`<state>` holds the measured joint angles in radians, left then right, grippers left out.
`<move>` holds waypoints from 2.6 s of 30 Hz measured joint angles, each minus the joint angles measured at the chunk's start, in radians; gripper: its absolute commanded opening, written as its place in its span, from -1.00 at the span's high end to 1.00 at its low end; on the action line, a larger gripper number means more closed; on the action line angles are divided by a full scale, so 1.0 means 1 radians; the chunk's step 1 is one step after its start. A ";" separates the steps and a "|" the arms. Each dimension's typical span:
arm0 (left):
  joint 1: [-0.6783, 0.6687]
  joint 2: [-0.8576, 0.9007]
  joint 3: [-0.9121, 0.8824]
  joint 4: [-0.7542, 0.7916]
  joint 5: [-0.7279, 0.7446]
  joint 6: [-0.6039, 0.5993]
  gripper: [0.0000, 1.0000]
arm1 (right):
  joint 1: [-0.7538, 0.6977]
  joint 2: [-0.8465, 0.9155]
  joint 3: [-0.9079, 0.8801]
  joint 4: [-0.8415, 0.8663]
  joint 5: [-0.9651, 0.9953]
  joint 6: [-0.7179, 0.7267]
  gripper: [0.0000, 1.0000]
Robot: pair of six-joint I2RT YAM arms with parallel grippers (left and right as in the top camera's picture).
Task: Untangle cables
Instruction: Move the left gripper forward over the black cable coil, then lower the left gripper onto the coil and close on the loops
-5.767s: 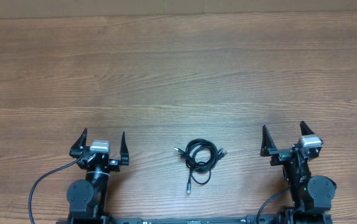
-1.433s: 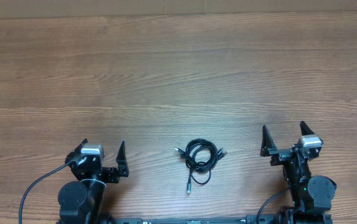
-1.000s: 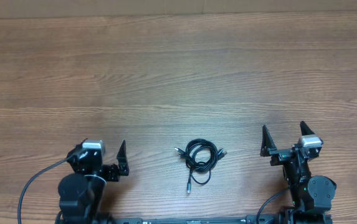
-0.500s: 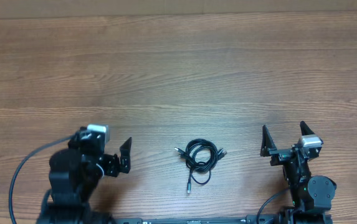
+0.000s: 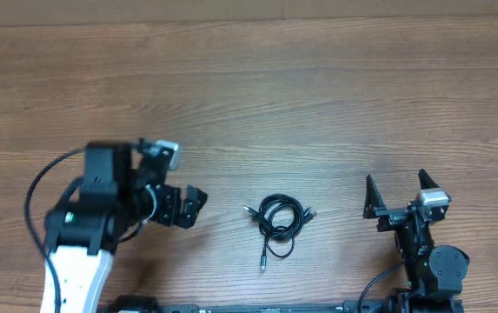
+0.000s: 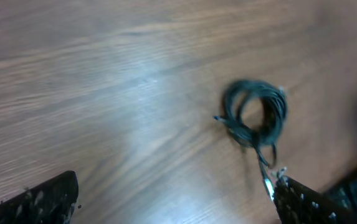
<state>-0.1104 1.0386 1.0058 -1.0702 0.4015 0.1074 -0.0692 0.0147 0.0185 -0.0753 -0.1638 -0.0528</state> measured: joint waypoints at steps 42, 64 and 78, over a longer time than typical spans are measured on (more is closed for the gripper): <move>-0.422 0.513 0.135 0.183 -0.021 0.084 -1.00 | 0.000 0.000 0.000 -0.001 0.000 0.000 -1.00; -0.562 0.834 0.354 0.146 -0.243 0.137 -1.00 | 0.000 0.000 0.000 0.000 0.000 0.000 -1.00; -0.610 0.840 0.354 0.135 -0.237 0.159 -1.00 | 0.000 0.000 0.000 0.000 0.000 0.000 -1.00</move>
<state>-0.7204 1.8786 1.3602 -0.9348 0.1642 0.2665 -0.0692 0.0147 0.0185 -0.0757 -0.1635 -0.0528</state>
